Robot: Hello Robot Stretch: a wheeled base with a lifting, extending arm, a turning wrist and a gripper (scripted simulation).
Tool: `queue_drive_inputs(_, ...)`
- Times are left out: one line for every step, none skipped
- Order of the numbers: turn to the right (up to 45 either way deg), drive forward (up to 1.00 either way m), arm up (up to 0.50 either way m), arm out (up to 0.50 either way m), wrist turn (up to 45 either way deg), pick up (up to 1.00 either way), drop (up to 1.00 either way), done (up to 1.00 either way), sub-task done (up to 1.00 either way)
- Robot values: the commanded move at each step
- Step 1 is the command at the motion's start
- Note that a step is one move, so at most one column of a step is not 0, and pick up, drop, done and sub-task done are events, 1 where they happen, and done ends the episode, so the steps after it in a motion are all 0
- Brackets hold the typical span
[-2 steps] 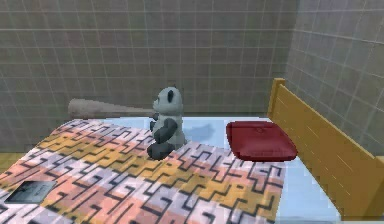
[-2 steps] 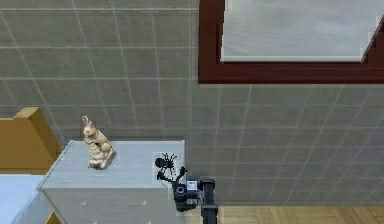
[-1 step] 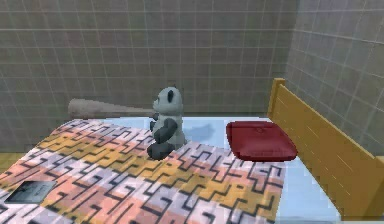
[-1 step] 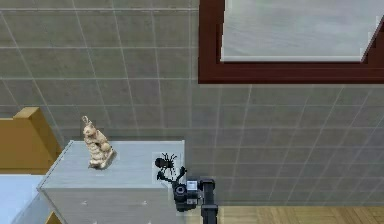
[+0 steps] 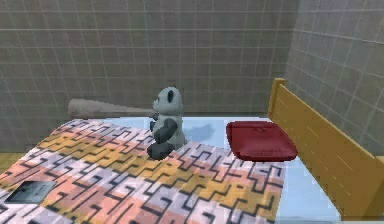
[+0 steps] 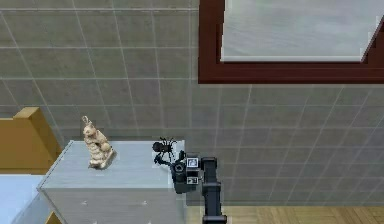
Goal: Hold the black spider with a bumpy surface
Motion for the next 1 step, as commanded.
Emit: queue_drive_inputs(0.0,0.00,0.00,0.00,0.0,0.00,0.00,1.00,0.00)
